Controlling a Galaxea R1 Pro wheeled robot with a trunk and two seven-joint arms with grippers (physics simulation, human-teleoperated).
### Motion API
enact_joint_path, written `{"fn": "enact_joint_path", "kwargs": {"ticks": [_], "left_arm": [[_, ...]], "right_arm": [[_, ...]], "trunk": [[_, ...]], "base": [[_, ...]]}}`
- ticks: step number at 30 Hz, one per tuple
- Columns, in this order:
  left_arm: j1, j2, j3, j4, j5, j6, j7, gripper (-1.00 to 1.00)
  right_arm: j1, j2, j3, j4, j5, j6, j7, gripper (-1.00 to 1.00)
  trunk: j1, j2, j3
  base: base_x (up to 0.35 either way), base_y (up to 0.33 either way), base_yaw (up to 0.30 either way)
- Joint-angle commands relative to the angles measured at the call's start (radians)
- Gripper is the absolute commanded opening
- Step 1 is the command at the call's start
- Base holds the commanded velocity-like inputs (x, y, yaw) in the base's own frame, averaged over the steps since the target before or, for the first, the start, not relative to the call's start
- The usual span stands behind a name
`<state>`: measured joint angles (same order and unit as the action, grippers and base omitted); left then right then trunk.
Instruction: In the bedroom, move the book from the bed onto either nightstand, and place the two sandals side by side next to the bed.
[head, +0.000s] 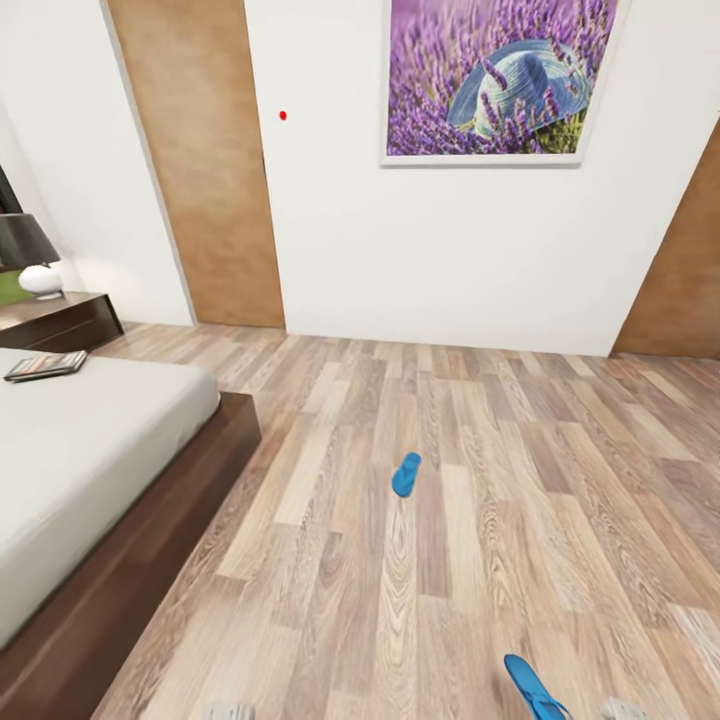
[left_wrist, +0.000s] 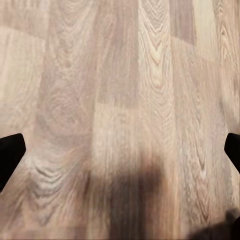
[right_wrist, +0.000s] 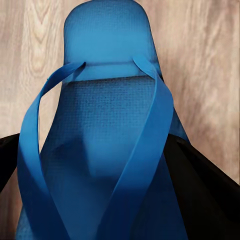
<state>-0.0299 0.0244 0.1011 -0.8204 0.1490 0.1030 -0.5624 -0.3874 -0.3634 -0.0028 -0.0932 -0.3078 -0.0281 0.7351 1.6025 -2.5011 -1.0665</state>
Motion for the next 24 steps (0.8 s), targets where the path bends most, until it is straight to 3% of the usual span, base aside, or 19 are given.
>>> {"fn": "enact_joint_path", "kwargs": {"ticks": [1, 24], "left_arm": [[0.000, -0.001, 0.002, 0.000, 0.010, 0.010, -0.005, 1.00], [0.000, -0.001, 0.002, 0.000, 0.010, 0.009, -0.006, 1.00]], "right_arm": [[-0.001, 0.000, 0.000, 0.001, -0.002, -0.003, 0.003, -1.00], [-0.001, 0.000, 0.000, 0.001, -0.002, -0.003, 0.003, -1.00]], "trunk": [[0.000, 0.000, -0.001], [0.000, 0.000, -0.009]], "base": [[0.086, 0.032, -0.110], [0.008, 0.003, -0.218]]}}
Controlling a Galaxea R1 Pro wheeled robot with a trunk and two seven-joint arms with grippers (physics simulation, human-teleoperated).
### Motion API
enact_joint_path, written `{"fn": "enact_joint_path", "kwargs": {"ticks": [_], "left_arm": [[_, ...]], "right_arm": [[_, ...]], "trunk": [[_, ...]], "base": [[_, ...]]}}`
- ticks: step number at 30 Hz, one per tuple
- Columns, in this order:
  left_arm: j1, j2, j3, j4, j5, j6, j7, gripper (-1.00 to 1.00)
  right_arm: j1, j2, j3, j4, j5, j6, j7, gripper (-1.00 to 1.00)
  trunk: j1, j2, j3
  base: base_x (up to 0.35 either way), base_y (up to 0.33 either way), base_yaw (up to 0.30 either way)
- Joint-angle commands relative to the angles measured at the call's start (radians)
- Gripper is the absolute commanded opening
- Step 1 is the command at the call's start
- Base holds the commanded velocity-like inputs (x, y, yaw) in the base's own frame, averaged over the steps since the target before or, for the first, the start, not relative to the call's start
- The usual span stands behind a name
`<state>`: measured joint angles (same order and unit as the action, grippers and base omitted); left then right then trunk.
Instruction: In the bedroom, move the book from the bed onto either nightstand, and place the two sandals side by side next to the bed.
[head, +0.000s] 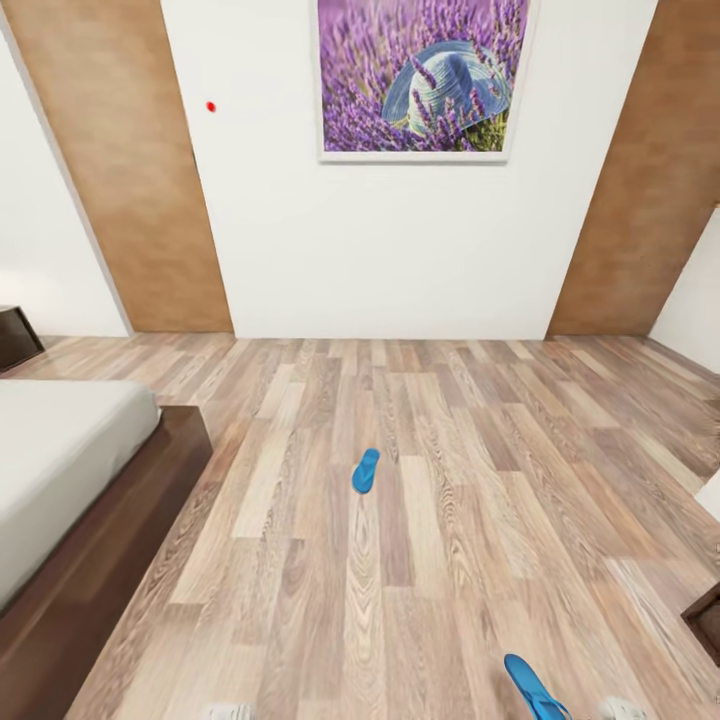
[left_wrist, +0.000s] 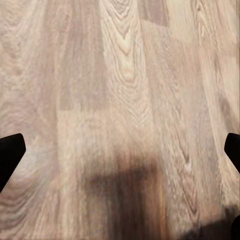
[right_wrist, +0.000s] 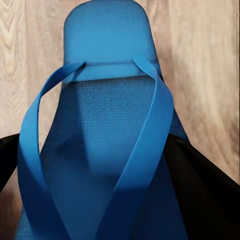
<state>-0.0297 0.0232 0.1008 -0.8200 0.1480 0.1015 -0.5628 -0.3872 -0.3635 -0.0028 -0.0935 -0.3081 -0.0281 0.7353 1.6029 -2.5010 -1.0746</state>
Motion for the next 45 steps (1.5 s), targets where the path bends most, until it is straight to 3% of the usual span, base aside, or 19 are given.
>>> {"fn": "enact_joint_path", "kwargs": {"ticks": [1, 15, 20, 23, 28, 32, 34, 41, 44, 45], "left_arm": [[0.000, 0.000, 0.002, -0.001, 0.011, 0.011, -0.005, 1.00], [0.000, 0.004, 0.006, -0.008, 0.010, 0.013, -0.005, 1.00], [-0.017, 0.002, 0.004, -0.104, 0.007, 0.029, -0.008, 1.00], [-0.037, 0.002, 0.002, -0.163, 0.005, 0.080, -0.008, 1.00], [-0.119, 0.005, -0.001, -0.236, -0.001, 0.220, -0.010, 1.00], [-0.129, 0.006, -0.025, -0.224, -0.002, 0.229, -0.011, 1.00], [-0.131, 0.006, -0.035, -0.177, -0.002, 0.203, -0.011, 1.00], [-0.131, 0.012, -0.040, -0.141, -0.001, 0.173, -0.015, 1.00], [-0.131, 0.035, -0.041, -0.121, 0.000, 0.174, -0.079, 1.00], [-0.131, 0.046, -0.040, -0.099, -0.002, 0.174, -0.149, 1.00]], "right_arm": [[-0.001, 0.000, 0.000, 0.001, -0.002, -0.003, 0.003, -1.00], [-0.001, 0.000, 0.000, 0.001, -0.002, -0.003, 0.003, -1.00], [-0.001, 0.000, 0.000, 0.001, -0.002, -0.003, 0.003, -1.00], [-0.001, 0.000, 0.000, 0.001, -0.002, -0.003, 0.003, -1.00], [-0.001, 0.000, 0.000, 0.001, -0.002, -0.003, 0.003, -1.00], [-0.001, 0.000, 0.000, 0.001, -0.002, -0.002, 0.003, -1.00], [-0.001, 0.000, 0.000, 0.001, -0.002, -0.003, 0.003, -1.00], [-0.001, -0.001, 0.000, 0.001, -0.002, -0.002, 0.003, -1.00], [-0.001, 0.000, 0.000, 0.001, -0.002, -0.002, 0.003, -1.00], [-0.001, 0.000, 0.000, 0.001, -0.002, -0.002, 0.003, -1.00]], "trunk": [[0.000, 0.000, -0.001], [0.000, 0.000, -0.002], [0.000, 0.000, -0.002], [0.000, 0.000, -0.002], [0.000, 0.000, -0.002], [0.000, 0.000, -0.002], [0.000, 0.000, -0.002], [0.000, 0.000, -0.003], [0.000, 0.000, -0.004], [0.000, 0.000, -0.004]], "base": [[0.097, 0.043, -0.219], [0.230, 0.048, -0.021], [0.221, 0.000, 0.000], [0.279, 0.000, 0.000], [0.186, 0.000, 0.000], [0.023, 0.000, 0.000], [0.005, 0.000, 0.000], [0.001, 0.000, -0.122], [0.000, 0.000, -0.262], [0.000, 0.000, -0.274]]}}
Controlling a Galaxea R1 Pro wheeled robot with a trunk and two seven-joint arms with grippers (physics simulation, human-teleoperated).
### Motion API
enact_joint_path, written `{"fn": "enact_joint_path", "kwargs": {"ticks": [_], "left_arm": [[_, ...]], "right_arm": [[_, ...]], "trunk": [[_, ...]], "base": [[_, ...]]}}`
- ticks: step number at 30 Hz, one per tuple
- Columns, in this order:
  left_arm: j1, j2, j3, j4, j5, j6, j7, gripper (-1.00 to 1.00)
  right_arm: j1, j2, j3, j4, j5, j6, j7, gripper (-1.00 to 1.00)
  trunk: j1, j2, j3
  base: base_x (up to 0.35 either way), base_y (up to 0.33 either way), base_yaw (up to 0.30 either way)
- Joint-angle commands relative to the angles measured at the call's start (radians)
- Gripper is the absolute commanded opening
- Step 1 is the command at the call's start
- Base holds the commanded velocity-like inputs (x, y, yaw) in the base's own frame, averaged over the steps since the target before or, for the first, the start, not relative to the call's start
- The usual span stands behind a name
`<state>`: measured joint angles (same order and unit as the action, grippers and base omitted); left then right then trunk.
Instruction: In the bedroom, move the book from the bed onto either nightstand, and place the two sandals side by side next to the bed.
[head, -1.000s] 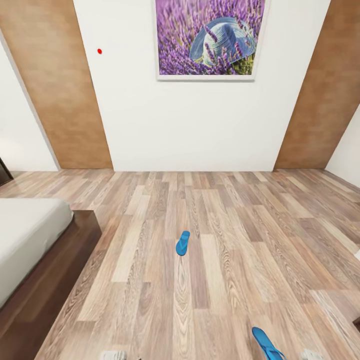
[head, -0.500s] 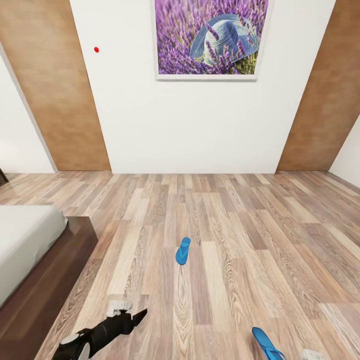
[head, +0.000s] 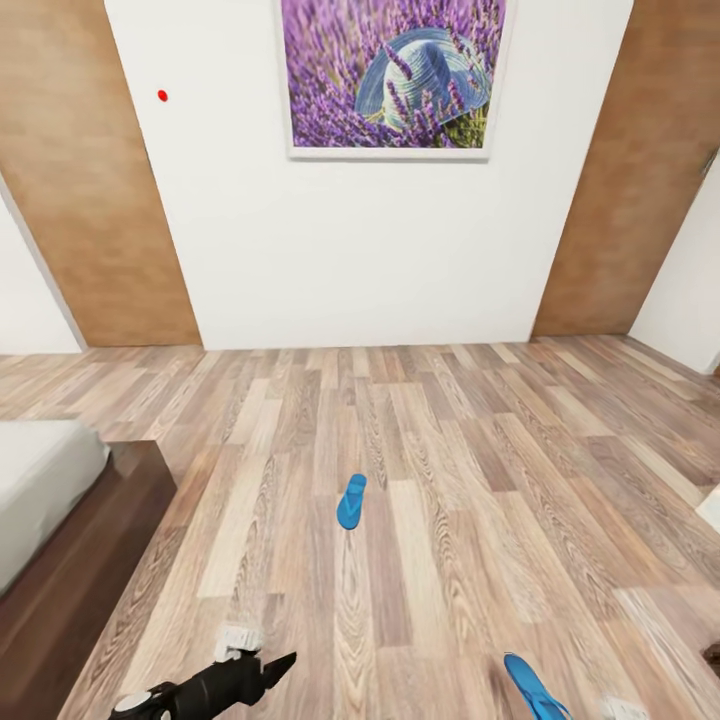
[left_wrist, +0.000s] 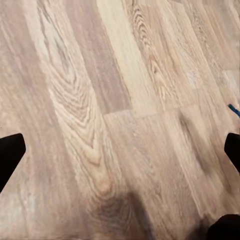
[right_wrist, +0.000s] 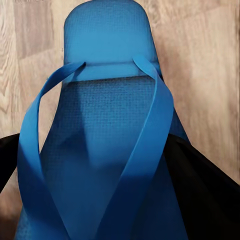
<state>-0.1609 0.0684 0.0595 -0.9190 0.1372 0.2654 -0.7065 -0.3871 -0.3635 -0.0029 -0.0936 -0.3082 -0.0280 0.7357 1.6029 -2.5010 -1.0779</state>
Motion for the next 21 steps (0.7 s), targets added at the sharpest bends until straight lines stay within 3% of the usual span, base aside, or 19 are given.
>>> {"fn": "enact_joint_path", "kwargs": {"ticks": [1, 6, 21], "left_arm": [[0.000, 0.003, 0.001, 0.005, 0.008, 0.010, -0.026, 1.00], [0.000, 0.015, 0.002, 0.024, 0.001, 0.006, -0.104, 1.00], [0.000, 0.014, 0.006, 0.026, -0.011, -0.018, -0.111, 1.00]], "right_arm": [[-0.001, 0.000, 0.000, 0.002, -0.002, -0.003, 0.002, -1.00], [-0.001, 0.000, 0.000, 0.002, -0.002, -0.002, 0.003, -1.00], [-0.001, 0.000, 0.000, 0.002, -0.002, -0.003, 0.004, -1.00]], "trunk": [[0.000, 0.000, -0.001], [0.000, 0.000, -0.003], [0.000, 0.000, -0.010]], "base": [[0.000, 0.000, -0.275], [0.000, 0.000, -0.270], [0.015, 0.000, -0.239]]}}
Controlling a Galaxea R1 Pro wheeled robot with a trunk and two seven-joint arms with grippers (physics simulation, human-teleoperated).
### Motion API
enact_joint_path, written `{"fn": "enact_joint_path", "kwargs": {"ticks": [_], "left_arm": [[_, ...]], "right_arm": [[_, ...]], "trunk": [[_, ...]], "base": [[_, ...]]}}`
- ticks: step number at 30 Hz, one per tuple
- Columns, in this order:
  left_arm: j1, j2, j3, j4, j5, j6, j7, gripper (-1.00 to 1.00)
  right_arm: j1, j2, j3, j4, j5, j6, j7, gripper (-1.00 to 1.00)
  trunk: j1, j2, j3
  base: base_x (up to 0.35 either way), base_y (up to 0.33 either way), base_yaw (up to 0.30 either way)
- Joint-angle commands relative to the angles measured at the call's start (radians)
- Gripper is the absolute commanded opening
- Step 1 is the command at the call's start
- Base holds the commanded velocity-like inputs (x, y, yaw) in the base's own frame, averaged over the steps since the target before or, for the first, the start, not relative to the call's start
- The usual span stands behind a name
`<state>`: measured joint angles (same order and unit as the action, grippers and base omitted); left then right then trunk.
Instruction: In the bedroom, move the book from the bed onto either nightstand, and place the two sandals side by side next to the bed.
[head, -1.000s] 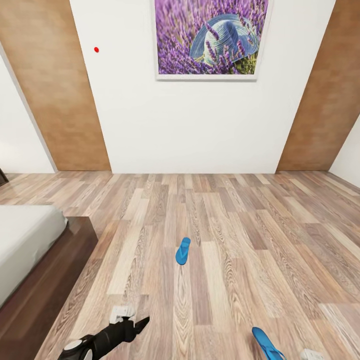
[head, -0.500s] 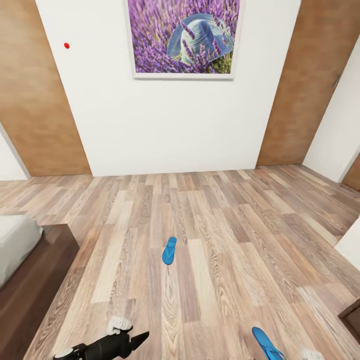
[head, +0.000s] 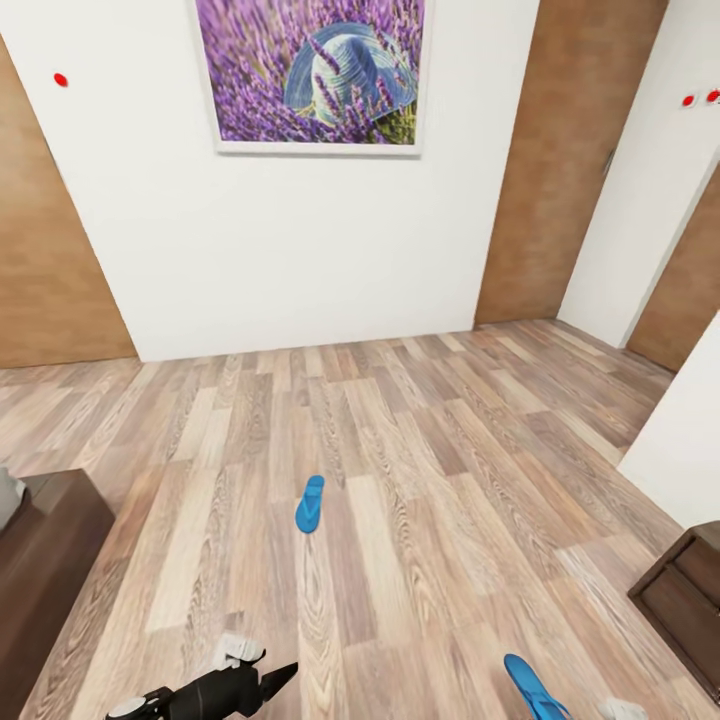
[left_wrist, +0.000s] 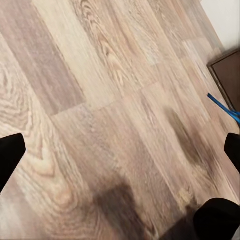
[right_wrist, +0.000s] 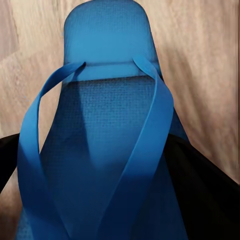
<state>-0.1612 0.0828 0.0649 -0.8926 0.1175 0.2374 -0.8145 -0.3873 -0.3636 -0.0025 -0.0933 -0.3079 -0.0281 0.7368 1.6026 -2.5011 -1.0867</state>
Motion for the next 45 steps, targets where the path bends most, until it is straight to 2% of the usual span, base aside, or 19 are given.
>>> {"fn": "enact_joint_path", "kwargs": {"ticks": [1, 28, 33, 38, 45], "left_arm": [[0.000, 0.000, 0.001, 0.001, 0.008, 0.010, -0.003, 1.00], [0.000, 0.002, 0.005, 0.001, 0.010, 0.010, -0.003, 1.00], [0.000, 0.002, 0.006, 0.001, 0.011, 0.010, -0.004, 1.00], [0.000, 0.002, 0.047, 0.001, 0.013, 0.010, -0.005, 1.00], [0.000, 0.002, 0.057, 0.001, 0.012, 0.010, -0.005, 1.00]], "right_arm": [[-0.001, 0.000, -0.001, 0.001, -0.002, -0.003, 0.003, -1.00], [-0.001, -0.001, -0.001, 0.001, -0.002, -0.001, 0.004, -1.00], [-0.001, -0.001, -0.001, 0.001, -0.002, -0.001, 0.004, -1.00], [-0.001, -0.001, -0.001, 0.001, -0.002, -0.001, 0.004, -1.00], [-0.001, -0.001, -0.001, 0.001, -0.002, -0.002, 0.004, -1.00]], "trunk": [[0.000, 0.000, -0.001], [0.000, 0.000, -0.001], [0.000, 0.000, -0.001], [0.000, 0.000, -0.001], [0.000, 0.000, -0.001]], "base": [[0.231, 0.000, -0.063], [0.185, 0.000, -0.005], [0.024, 0.000, -0.195], [0.011, 0.000, -0.141], [0.263, 0.000, -0.010]]}}
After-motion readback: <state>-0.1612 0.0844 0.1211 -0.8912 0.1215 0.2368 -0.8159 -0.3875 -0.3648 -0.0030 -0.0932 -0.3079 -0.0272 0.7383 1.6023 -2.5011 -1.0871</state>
